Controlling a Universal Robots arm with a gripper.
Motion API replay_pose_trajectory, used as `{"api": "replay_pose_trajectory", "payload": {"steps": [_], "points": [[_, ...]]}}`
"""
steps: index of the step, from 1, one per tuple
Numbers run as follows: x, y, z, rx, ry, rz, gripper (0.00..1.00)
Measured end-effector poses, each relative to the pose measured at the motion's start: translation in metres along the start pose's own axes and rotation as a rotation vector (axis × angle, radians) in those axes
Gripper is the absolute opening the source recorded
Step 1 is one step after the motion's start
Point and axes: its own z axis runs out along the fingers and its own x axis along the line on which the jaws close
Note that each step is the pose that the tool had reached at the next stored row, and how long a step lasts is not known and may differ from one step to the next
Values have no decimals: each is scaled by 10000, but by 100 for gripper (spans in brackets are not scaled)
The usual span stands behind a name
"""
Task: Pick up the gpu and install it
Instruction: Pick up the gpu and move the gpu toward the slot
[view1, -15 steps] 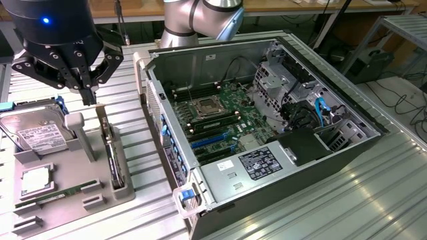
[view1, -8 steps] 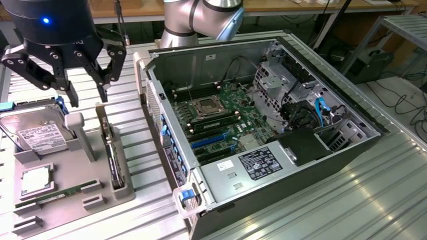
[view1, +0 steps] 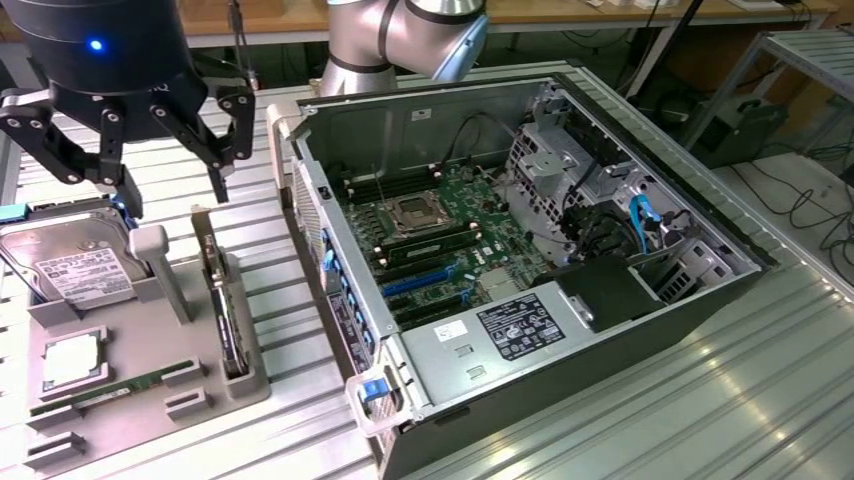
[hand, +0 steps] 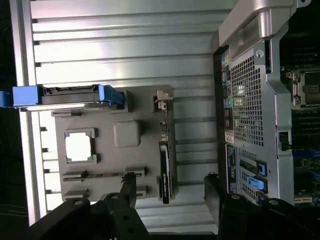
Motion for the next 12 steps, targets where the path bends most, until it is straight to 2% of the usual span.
{"api": "replay_pose_trajectory", "payload": {"steps": [4,7,12], "points": [[0,-1,21,90,2,-114,66],[1,-2,42,96,-22,-139,66],[2,-3,74,95,-28,-155,66]]}}
